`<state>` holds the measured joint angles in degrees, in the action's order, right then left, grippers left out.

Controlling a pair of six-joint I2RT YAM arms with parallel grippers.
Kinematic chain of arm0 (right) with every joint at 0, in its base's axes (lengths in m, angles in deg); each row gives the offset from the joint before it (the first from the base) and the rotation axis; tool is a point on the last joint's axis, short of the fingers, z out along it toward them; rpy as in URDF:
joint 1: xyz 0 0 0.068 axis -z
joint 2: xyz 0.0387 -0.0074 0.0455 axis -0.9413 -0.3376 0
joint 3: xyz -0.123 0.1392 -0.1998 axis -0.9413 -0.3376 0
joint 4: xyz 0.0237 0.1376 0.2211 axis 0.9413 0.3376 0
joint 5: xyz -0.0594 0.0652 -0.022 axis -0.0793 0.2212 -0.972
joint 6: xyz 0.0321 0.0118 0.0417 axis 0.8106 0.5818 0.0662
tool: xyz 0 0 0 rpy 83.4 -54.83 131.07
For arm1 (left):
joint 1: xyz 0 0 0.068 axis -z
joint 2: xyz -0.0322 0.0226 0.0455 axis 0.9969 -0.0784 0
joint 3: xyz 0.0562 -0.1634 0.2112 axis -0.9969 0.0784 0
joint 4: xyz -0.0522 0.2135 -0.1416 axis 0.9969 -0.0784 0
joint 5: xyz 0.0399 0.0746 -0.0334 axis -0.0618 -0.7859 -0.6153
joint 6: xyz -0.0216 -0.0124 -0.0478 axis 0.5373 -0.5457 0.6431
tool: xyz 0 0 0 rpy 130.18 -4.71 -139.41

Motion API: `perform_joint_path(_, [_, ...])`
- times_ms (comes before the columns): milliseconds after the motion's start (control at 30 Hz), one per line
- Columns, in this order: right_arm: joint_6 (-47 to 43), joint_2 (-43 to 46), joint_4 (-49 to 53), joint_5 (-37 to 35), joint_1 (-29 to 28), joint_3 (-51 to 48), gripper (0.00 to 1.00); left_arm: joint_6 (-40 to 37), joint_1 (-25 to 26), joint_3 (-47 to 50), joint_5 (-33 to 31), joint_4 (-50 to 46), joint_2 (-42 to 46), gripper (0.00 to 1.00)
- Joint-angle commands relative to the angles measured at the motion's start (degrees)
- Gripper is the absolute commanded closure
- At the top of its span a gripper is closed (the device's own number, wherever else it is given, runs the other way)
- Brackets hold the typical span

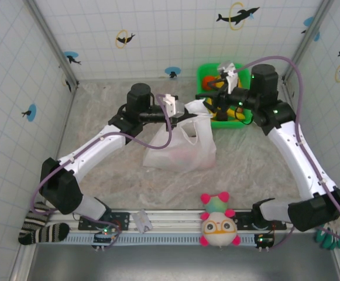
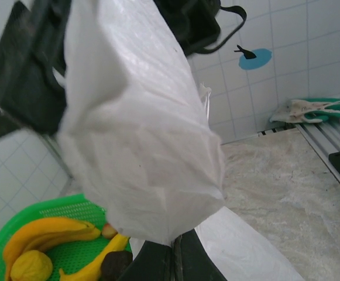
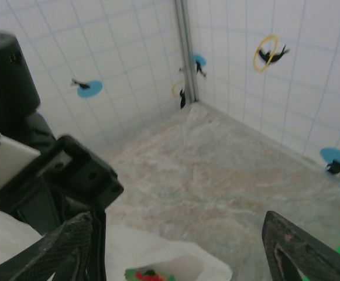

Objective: Place the fake fruits into the plastic bag and tie a complex knot

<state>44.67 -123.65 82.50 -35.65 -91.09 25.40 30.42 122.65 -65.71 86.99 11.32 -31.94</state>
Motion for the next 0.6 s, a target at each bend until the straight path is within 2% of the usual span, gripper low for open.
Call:
perform_joint_path(0, [-5.41,0.84,7.56,1.42,-1.82,3.33,0.18,-2.18,0.39,0.18,-0.63,-0.71,1.56,1.0])
perform_joint_path(233, [-8.64,3.44,11.07,2.87,-2.78,0.11,0.09,-2.45,0.38,0.07,-1.36,-0.84,1.56,1.0])
perform_joint_path(467, [-13.05,1.55,16.5,-0.57,-4.38,0.75,0.07,-2.12,0.41,-0.01,-1.03,-0.93,1.85,1.0])
perform_joint_path(567, [-14.41,0.57,18.09,-1.84,-5.19,1.7,0.03,-2.19,0.47,0.07,-1.11,-1.01,1.99,1.0])
